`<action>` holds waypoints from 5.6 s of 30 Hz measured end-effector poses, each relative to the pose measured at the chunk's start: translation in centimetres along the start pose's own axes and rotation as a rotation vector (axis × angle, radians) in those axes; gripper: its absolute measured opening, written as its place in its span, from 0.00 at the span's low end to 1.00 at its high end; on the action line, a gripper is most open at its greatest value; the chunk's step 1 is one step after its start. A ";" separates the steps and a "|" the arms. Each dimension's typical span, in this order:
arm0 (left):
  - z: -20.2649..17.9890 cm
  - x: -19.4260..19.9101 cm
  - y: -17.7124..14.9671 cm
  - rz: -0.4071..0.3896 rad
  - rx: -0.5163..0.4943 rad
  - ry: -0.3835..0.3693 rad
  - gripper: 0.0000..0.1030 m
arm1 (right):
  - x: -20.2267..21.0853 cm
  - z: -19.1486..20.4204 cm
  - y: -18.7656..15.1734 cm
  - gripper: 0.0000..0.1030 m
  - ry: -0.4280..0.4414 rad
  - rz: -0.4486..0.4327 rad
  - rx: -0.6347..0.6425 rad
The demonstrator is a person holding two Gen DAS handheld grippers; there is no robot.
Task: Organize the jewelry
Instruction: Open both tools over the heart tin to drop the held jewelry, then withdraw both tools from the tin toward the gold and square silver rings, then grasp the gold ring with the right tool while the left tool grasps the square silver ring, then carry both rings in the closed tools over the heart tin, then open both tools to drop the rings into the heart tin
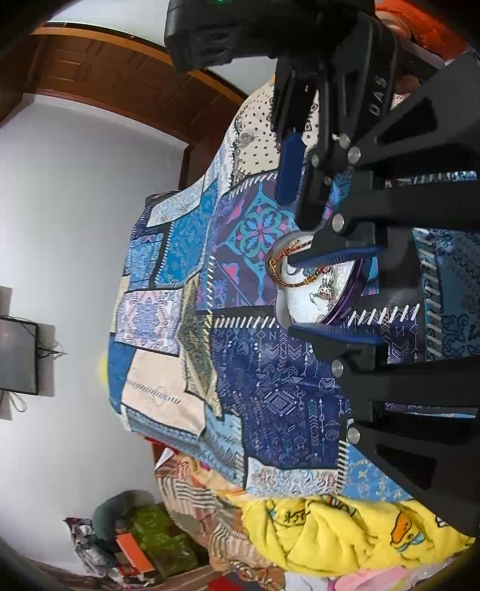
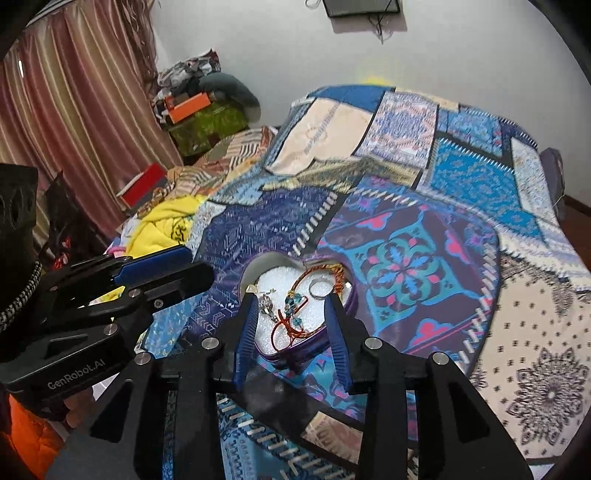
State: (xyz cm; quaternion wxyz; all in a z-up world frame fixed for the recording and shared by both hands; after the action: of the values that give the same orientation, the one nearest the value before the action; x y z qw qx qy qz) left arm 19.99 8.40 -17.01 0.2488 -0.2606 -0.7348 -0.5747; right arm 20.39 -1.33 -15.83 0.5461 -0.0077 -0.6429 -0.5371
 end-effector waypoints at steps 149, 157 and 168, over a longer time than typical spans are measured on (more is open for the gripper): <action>0.9 -6.5 0.4 0.076 0.033 -0.053 0.09 | -4.0 -1.1 -0.7 0.17 -0.020 0.068 0.030; 0.0 -1.0 1.8 -0.017 0.016 -0.025 0.09 | 1.6 0.1 1.5 0.17 -0.025 -0.055 0.028; -4.1 14.4 4.9 -0.338 -0.047 -0.003 0.13 | 17.9 5.9 5.4 0.17 -0.077 -0.440 0.092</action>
State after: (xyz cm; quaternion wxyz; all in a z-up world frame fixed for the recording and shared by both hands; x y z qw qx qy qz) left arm 12.88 6.75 -3.10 0.1415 -0.1398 -0.7548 -0.6251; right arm 12.33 -5.26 1.62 0.3906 0.1373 -0.6731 -0.6127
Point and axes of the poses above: each gripper's, at about its wrist camera, not at the fingertips, and x roughly against the way its jaws point, z to its left, y to its top, the point moved 7 cm from there along -x, roughly the way its jaws point, and after that the axes turned 5 degrees about x, right-handed, at the moved point
